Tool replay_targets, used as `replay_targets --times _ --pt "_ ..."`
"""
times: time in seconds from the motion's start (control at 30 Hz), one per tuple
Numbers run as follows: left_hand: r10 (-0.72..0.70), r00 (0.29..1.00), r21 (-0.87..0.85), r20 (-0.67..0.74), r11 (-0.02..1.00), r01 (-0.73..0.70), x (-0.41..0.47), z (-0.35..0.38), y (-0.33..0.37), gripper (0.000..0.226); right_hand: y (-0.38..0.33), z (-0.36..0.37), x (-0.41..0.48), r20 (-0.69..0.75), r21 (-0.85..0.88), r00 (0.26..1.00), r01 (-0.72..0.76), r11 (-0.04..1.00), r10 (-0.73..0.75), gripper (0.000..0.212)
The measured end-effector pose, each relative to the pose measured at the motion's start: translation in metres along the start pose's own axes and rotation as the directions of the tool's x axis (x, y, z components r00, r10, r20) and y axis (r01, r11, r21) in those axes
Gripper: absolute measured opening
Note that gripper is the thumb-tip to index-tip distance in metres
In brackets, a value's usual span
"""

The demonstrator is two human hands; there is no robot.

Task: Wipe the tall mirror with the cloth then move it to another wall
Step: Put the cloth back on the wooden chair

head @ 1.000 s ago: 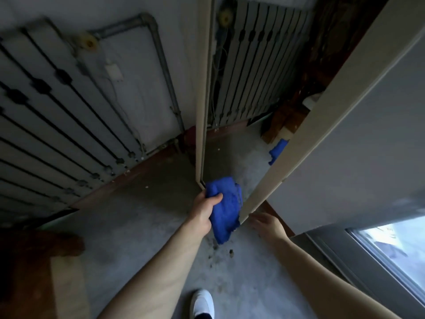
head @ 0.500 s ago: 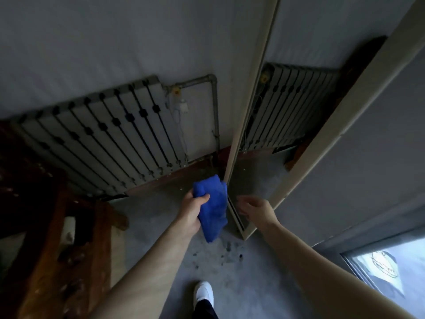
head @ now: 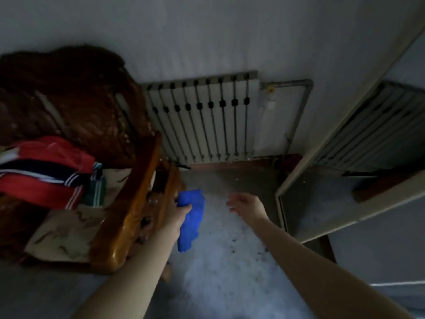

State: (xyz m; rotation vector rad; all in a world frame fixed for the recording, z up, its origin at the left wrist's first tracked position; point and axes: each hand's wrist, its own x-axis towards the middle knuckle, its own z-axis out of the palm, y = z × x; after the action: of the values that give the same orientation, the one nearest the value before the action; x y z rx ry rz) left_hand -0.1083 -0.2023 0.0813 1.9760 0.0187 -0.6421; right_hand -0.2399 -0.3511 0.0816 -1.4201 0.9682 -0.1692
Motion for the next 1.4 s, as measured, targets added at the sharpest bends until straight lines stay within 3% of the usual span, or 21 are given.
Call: replay_targets --times 0.17,0.3,0.4,0.57,0.63,0.73,0.87,1.0,1.1,1.27,1.4 --pt "0.013 0.994 -0.024 -0.105 1.0 -0.015 0.012 -0.085 -0.033 0.044 -0.026 0.093 -0.016 0.184 -0.028 0.982 0.038 0.999 -0.032 0.025" --pt "0.036 0.964 0.155 -0.264 0.988 0.006 0.026 -0.155 -0.066 0.043 -0.027 0.162 -0.037 0.319 -0.114 0.946 0.1 0.988 -0.059 0.023" --pt "0.043 0.935 0.302 -0.353 0.951 0.07 0.043 -0.194 -0.082 0.048 -0.02 0.198 -0.045 0.355 -0.067 0.932 0.1 0.993 -0.07 0.021" --pt "0.161 0.871 0.444 -0.464 0.893 0.072 0.068 -0.223 -0.091 0.037 0.0 0.231 -0.039 0.346 -0.227 0.935 0.163 0.96 -0.077 0.016" --pt "0.16 0.908 0.495 -0.388 0.867 0.058 0.074 -0.218 -0.095 0.052 0.009 0.237 -0.035 0.336 -0.226 0.936 0.188 0.956 -0.104 0.017" --pt "0.042 0.991 0.684 -0.128 0.727 0.058 0.081 -0.2 -0.118 0.077 0.022 0.247 -0.03 0.322 -0.281 0.94 0.211 0.936 -0.115 0.019" --pt "0.038 0.997 0.748 -0.07 0.663 0.027 0.083 -0.192 -0.139 0.066 0.033 0.249 -0.028 0.301 -0.312 0.949 0.195 0.93 -0.098 0.019" --pt "0.113 0.991 0.725 -0.069 0.688 -0.029 0.083 -0.199 -0.132 0.049 0.029 0.24 -0.023 0.254 -0.312 0.959 0.201 0.929 -0.122 0.03" --pt "0.245 0.967 0.684 -0.077 0.719 -0.128 0.083 -0.2 -0.113 0.038 0.017 0.227 -0.022 0.207 -0.293 0.97 0.184 0.938 -0.126 0.028" --pt "0.313 0.95 0.605 -0.009 0.758 -0.244 0.076 -0.183 -0.075 0.035 -0.008 0.184 -0.019 0.078 -0.248 0.987 0.155 0.956 -0.14 0.022" --pt "0.377 0.921 0.621 0.093 0.701 -0.35 0.071 -0.151 -0.039 0.034 -0.022 0.139 -0.022 -0.043 -0.206 0.985 0.158 0.966 -0.17 0.02"
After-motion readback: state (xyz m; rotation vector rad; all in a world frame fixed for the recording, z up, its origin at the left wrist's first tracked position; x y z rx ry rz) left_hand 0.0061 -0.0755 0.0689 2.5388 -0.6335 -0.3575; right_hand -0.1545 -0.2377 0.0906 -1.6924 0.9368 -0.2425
